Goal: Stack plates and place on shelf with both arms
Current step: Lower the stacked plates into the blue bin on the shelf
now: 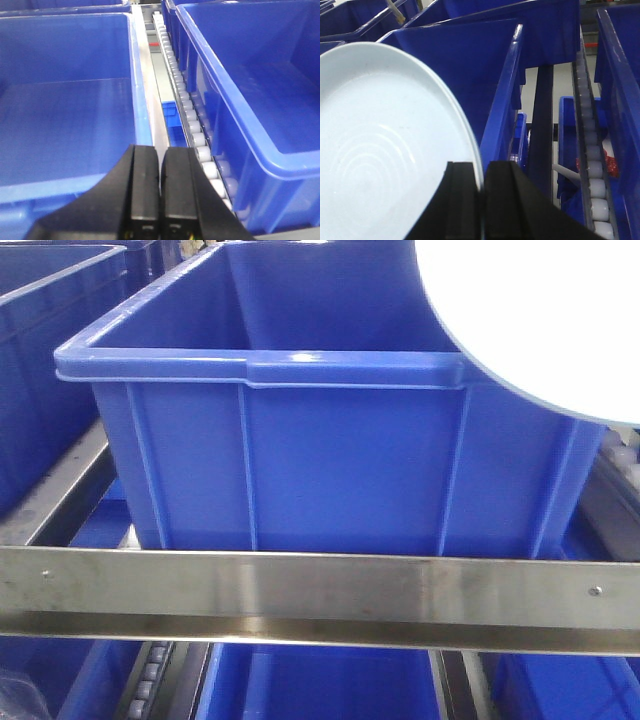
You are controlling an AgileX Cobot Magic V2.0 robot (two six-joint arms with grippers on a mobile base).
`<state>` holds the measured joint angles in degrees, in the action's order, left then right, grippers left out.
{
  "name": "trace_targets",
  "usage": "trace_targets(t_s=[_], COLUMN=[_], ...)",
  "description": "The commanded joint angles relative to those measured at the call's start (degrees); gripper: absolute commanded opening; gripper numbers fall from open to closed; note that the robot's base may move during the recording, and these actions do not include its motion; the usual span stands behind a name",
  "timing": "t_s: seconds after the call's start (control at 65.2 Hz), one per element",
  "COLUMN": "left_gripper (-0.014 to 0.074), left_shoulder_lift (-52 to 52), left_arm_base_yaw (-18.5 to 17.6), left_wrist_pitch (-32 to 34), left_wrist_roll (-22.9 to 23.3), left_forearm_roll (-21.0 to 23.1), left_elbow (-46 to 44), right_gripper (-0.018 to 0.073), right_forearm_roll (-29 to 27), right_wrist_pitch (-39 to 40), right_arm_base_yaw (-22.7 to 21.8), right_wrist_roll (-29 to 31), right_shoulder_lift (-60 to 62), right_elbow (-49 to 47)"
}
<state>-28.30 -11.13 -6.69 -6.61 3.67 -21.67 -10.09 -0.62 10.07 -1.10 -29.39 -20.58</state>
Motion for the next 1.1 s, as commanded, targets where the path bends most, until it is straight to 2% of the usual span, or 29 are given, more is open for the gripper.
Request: trace_targets(t_s=[0.0,0.368,0.522,0.721,0.951,1.089], left_gripper=[0.0082,0.0082,0.0082,0.0082,0.0082,0.0082], left_shoulder_lift=[-0.28,-0.28,-0.28,-0.28,-0.28,-0.28], left_arm_base_yaw=[0.09,0.09,0.09,0.09,0.09,0.09], left_wrist_pitch=[4.86,4.86,4.86,4.86,4.86,4.86], left_wrist_roll=[0.50,0.50,0.50,0.50,0.50,0.50], left_forearm_roll=[0.47,0.47,0.47,0.47,0.47,0.47], left_elbow=[-1.75,-1.75,-1.75,-1.75,-1.75,-1.75], right_gripper=[0.0052,0.0052,0.0056,0.0056,0.0057,0.0059], right_forearm_roll=[-0.12,-0.19,-0.23,-0.23,-0.23,-0.23], right_wrist_pitch=[6.05,7.34,6.89,7.59,12.90,15.04], right_arm_base_yaw=[0.12,0.12,0.55,2.21,8.80,9.29], right_wrist_roll=[-0.14,-0.14,-0.14,-0.14,-0.09,-0.09], right_shoulder_lift=[0.04,-0.14,-1.47,-11.53,-27.91,-36.93], right_elbow=[-1.84,-1.92,-5.16,-13.54,-24.17,-28.76])
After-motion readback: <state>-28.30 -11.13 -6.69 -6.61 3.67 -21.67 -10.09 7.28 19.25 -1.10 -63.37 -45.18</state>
